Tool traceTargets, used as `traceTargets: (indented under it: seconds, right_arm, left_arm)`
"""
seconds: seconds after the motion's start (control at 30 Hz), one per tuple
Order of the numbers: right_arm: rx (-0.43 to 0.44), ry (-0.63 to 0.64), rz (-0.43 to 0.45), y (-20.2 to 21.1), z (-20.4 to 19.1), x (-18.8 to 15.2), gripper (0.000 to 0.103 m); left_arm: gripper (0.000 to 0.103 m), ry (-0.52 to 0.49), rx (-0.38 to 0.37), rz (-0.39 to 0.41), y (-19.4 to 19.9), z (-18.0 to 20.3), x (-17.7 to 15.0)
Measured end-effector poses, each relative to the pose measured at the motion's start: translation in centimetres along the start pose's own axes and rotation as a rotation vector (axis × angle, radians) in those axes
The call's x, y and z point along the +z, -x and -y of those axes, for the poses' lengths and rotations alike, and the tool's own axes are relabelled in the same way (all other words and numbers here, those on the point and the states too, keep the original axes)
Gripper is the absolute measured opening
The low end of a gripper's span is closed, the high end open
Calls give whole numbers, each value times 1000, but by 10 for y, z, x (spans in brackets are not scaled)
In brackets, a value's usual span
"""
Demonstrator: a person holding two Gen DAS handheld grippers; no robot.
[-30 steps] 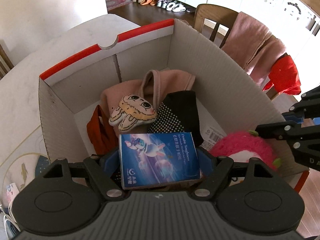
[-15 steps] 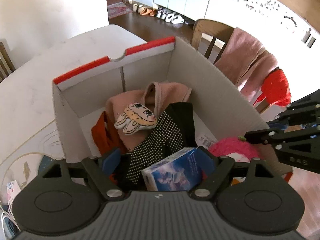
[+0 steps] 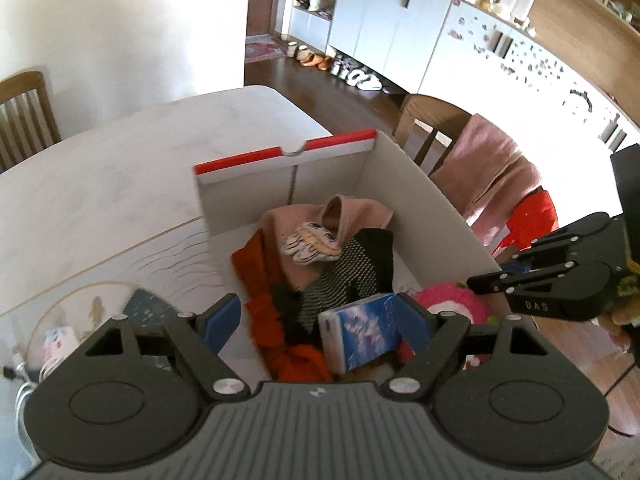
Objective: Organize objects
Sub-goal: 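Return the left tool to the table over the white USB cable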
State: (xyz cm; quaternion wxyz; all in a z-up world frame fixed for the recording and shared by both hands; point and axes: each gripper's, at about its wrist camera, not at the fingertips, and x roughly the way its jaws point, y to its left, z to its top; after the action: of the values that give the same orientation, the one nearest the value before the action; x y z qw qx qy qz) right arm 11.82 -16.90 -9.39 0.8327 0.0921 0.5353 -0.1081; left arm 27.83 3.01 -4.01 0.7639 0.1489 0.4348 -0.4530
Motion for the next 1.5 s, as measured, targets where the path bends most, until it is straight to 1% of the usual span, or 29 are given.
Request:
traceTargets:
  seconds: [0.17,0.27,0.37,0.4,0.57,0.63,0.73,0.8,0.87,0.97,1.07,1.23,1.37,1.4,1.43,1.47,1.5]
  right_arm:
    - [-3,7,-4,0,-1,1,7]
    - [-3,7,-6,0,-1,1,7]
    - [-3,8,-7,1,-1,1,7]
    - [-4,9,-7,1,-2,1,7]
    - [-6,9,-9,1,-2,1,7]
    - [-8,9,-10,1,-2,2,7]
    - [-9,6,-9,2,-1,3,7]
    - [-10,4,-8,3,-1,3,7]
    - [-12,4,-8,3,-1,3,7]
    - [-15,4,-12,2,-2,3,7]
    - [-17,2,-17,1,-2,3,7]
    - [-21,0,-21,0,-2,2,7]
    - [-21,-1,-22,0,-2,2,7]
    - [-21,0,-22,0,-2,2,7]
    - [-22,0,-23,0,-2,2,7]
    - [-22,-1,-23,-1,-2,2,7]
    - [-22,0,-23,0,-3,2,7]
  left_arm:
    - [84,37,24,30,25,-20,-13]
    - [85,59,62,41,38,-34,-23]
    - [86,105,94,47,48,-53,-35]
    - [87,123,108,50,51,-60,-39]
    - [94,250,170,48,58,-102,-59]
    - [101,298,195,46,59,-117,-66]
    - [102,338,221,32,56,-136,-76]
    - [102,360,252,23,53,-148,-84]
    - [102,367,266,9,48,-158,-90]
    - [102,380,310,-28,37,-171,-99]
    - [102,372,345,-57,27,-178,-109]
    - [102,352,391,-56,17,-181,-120]
    - [100,333,381,-44,12,-178,-124]
    - [95,327,375,-43,12,-176,-124]
    - [85,321,371,-46,11,-174,-124]
    - [79,315,371,-52,9,-173,-124]
    - [70,312,370,-57,7,-172,-124]
